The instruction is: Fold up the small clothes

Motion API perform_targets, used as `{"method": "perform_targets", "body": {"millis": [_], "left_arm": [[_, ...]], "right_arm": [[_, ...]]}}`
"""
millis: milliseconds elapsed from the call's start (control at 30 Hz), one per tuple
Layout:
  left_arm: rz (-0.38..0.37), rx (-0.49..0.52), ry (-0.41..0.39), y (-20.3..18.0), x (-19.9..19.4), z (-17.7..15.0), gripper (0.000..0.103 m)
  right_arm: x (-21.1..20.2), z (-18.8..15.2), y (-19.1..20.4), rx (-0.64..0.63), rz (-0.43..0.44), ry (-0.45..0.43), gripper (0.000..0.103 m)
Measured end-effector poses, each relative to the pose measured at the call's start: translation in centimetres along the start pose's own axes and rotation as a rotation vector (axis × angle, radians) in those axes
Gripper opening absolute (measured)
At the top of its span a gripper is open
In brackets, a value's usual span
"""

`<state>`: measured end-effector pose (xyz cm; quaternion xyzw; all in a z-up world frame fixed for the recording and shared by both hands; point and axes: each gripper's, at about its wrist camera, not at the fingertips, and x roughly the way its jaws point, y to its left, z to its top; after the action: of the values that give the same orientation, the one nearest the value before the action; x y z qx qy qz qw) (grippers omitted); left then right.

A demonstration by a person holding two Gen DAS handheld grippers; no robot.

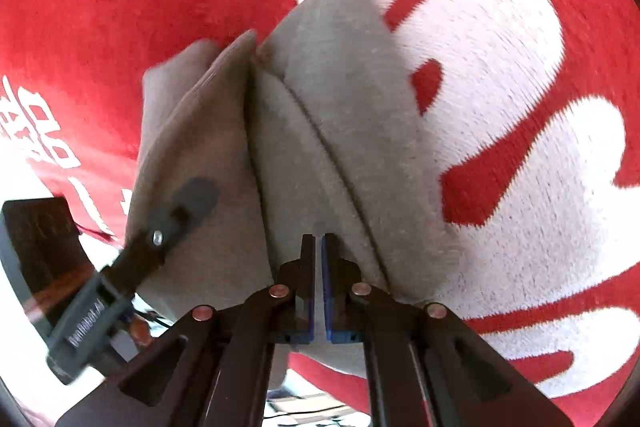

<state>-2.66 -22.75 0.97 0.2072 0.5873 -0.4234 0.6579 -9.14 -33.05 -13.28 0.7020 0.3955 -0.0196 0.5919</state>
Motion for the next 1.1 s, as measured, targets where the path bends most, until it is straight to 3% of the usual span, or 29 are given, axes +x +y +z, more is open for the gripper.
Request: {"method": "perform_targets", "body": {"millis": [33,67,100,200,300,400,500,567,667,733,867,1000,1100], "left_arm": [[0.005,0.002,-0.032,-0.1,-0.9,-0.1,0.068],[0.016,0.007,-0.072,0.3,-2.1,-0.6,0.086],[0.030,0.013,-0.102,0.7,-3.2,-1.1,0.090],[0.089,-0.001,-0.128,1.6,-4.9,-1.3,0.090],[0.132,-0.062,-0.110,3.8,-5.8,-1.7,0.090],[0.160,-0.143,-0.076,7.2,-5.8,-2.7,0.090],[0.212,-0.205,-0.001,10.7,-4.0,-4.1,0.090],[0.261,-0.221,0.006,12.0,-3.0,-5.2,0.090],[0.295,-0.243,0.038,13.0,-1.9,-6.6,0.090],[0.301,-0.265,0.040,12.9,-1.7,-7.1,0.090],[0.294,-0.243,0.001,11.1,-2.4,-6.7,0.090],[0.234,-0.162,-0.011,7.8,-2.1,-5.8,0.090],[0.167,-0.076,-0.012,4.2,-1.4,-5.4,0.090]], "right_arm": [[0.0,0.2,-0.4,0.032,0.047,-0.005,0.036],[-0.1,0.4,-0.7,0.063,0.105,-0.010,0.049],[-0.1,0.6,-0.9,0.096,0.171,-0.014,0.064],[0.1,1.5,-0.9,0.160,0.276,-0.013,0.068],[0.8,1.4,-1.5,0.225,0.348,-0.013,0.081],[-0.6,2.6,-2.0,0.236,0.359,0.008,0.082],[0.8,2.5,-0.5,0.171,0.273,0.081,0.082],[1.4,2.6,1.2,0.098,0.183,0.141,0.082],[1.8,2.1,4.2,-0.051,0.031,0.220,0.082],[1.7,1.7,5.3,-0.097,-0.023,0.236,0.082],[1.0,2.1,7.5,-0.151,-0.063,0.203,0.082],[2.2,5.0,7.8,-0.141,-0.119,0.202,0.082],[2.9,6.3,6.5,-0.164,-0.224,0.221,0.078]]}}
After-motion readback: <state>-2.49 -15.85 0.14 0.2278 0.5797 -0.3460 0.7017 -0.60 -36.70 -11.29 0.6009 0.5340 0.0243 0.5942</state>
